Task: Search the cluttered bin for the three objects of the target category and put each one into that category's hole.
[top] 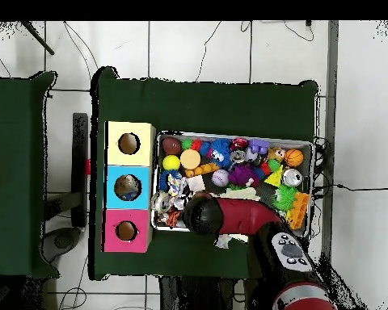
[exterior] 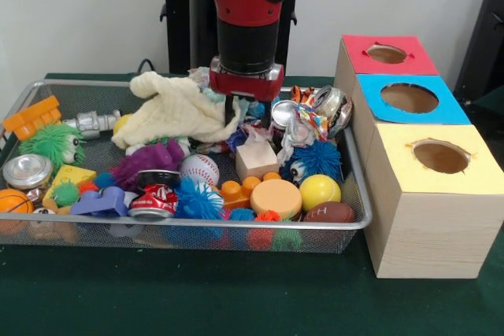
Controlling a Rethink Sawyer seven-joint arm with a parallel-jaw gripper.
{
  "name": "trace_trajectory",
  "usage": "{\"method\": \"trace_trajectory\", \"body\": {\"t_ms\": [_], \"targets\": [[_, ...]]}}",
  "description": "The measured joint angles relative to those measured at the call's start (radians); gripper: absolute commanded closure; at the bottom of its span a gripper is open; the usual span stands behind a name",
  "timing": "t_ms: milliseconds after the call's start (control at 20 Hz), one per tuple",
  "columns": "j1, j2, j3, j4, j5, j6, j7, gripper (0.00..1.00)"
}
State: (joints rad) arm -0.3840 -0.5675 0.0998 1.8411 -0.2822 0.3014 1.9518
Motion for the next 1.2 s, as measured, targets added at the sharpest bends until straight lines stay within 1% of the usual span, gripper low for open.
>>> {"method": "trace_trajectory", "body": {"t_ms": [100,250,300,400,600,700,850,950,1200], "targets": [[0.002,-0.017,0.001,0.005,0.000,0.008,0.000,0.00],[-0.007,-0.059,0.002,0.009,-0.001,0.053,0.000,0.00],[-0.015,-0.072,0.003,0.009,-0.001,0.077,0.000,0.00],[-0.051,-0.110,0.011,0.007,-0.001,0.164,0.000,0.00],[-0.104,-0.135,0.027,-0.007,-0.001,0.261,0.000,0.00],[-0.158,-0.139,0.048,-0.032,-0.002,0.342,-0.001,0.00],[-0.205,-0.134,0.070,-0.058,-0.002,0.389,-0.001,0.00],[-0.240,-0.126,0.089,-0.078,-0.002,0.402,-0.001,0.00],[-0.296,-0.109,0.127,-0.101,-0.012,0.402,-0.001,0.00]]}}
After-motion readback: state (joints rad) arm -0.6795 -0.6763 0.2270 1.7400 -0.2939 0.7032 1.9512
